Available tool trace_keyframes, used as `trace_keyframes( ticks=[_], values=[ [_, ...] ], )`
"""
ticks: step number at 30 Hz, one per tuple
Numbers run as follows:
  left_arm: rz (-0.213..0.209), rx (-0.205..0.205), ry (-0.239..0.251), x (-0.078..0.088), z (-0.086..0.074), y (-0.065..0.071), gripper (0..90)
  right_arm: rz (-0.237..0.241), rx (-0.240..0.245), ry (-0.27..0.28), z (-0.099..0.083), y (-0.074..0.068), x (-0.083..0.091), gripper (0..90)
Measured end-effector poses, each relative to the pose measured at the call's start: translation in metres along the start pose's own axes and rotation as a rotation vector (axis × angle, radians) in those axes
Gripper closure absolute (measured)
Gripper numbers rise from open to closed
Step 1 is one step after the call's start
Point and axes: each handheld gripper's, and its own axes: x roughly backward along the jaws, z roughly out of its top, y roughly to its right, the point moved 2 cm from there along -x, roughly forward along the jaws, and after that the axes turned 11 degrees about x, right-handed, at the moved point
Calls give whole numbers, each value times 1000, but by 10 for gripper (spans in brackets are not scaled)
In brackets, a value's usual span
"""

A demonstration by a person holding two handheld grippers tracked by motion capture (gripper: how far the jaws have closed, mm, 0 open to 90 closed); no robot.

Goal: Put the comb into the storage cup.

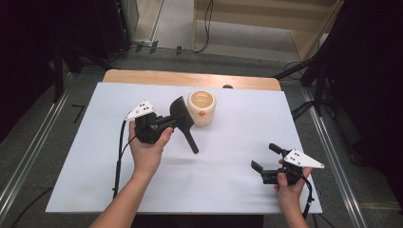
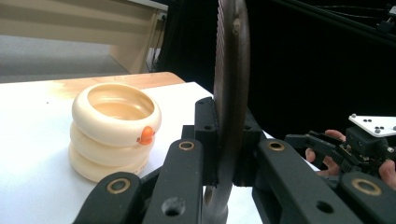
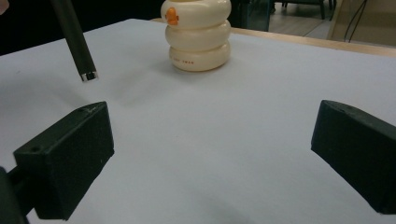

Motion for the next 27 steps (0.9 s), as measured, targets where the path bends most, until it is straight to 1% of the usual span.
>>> trace_keyframes(
  ticks=[1, 2, 6, 9, 12, 14, 15, 17, 21, 23, 25, 27],
  values=[
    [-1, -9, 1, 0, 1, 0, 842, -9, -7, 1, -3, 3, 6, 0],
    [-6, -12, 2, 0, 3, 0, 842, -9, -7, 1, -3, 3, 6, 0],
    [-2, -21, 13, 2, 9, -1, 842, -31, -17, 3, -7, 9, 18, 0],
    [-5, -15, 18, 3, 13, -3, 842, -48, -24, 7, -10, 13, 26, 0],
    [1, -10, 27, 3, 18, -5, 842, -54, -35, 9, -12, 16, 34, 0],
    [4, -9, 28, 4, 21, -5, 842, -62, -43, 4, -15, 17, 39, 0],
    [7, -13, 29, 4, 23, -6, 843, -67, -35, 8, -16, 19, 41, 0],
    [4, -11, 34, 5, 26, -7, 842, -77, -45, 1, -18, 20, 46, 0],
    [10, -11, 39, 5, 32, -9, 842, -105, -59, 6, -20, 26, 52, 0],
    [15, -16, 41, 5, 36, -10, 843, -118, -58, 5, -22, 28, 53, 0],
    [16, -16, 42, 5, 39, -11, 843, -116, -70, 11, -23, 30, 53, 0],
    [17, -11, 44, 5, 41, -12, 842, -120, -72, 11, -24, 30, 52, 0]
  ],
)
